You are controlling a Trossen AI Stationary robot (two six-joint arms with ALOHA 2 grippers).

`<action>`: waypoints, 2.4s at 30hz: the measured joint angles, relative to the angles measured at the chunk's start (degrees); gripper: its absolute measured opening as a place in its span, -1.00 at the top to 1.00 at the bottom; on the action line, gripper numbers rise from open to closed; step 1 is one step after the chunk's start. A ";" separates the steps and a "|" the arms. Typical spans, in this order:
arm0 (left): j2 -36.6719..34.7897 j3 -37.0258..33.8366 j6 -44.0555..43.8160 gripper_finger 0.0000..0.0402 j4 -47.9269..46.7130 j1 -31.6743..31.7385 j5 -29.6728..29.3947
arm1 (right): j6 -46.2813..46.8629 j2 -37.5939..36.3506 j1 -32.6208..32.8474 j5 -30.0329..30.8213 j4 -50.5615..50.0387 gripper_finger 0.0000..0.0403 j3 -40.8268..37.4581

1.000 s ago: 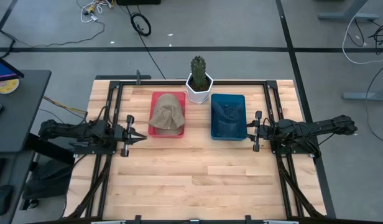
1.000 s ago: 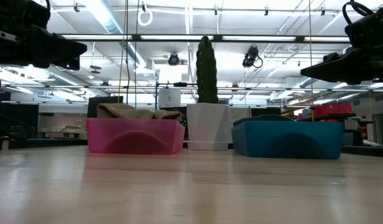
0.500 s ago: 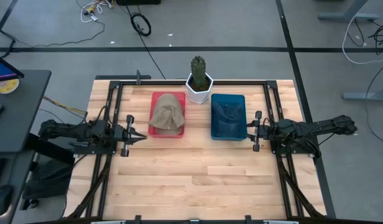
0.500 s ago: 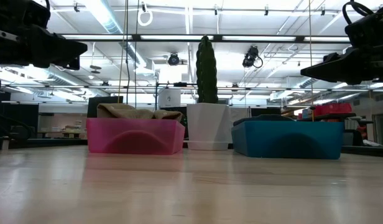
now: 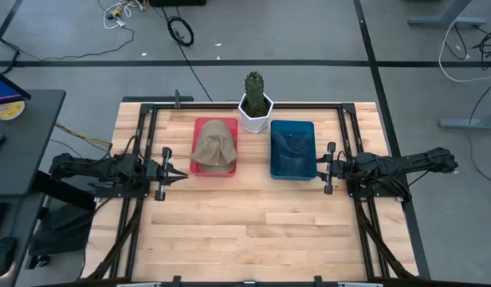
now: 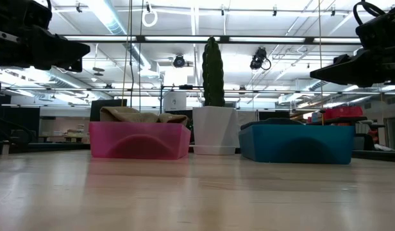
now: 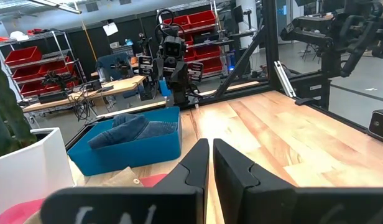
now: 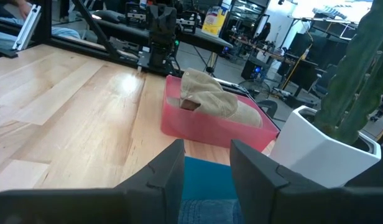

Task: Pick & Place hat
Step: Return to Home Position

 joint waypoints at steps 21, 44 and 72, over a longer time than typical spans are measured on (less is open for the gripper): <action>0.00 0.00 -0.02 0.86 0.04 0.00 0.02 | -0.01 0.00 -0.01 0.00 0.01 0.34 0.00; 0.00 -0.02 -0.02 0.86 0.09 0.00 0.04 | -0.02 0.00 -0.01 0.00 0.00 0.34 0.00; 5.48 -0.02 -0.02 0.86 0.76 -1.68 0.00 | -0.02 0.02 -0.02 0.00 0.00 0.34 0.00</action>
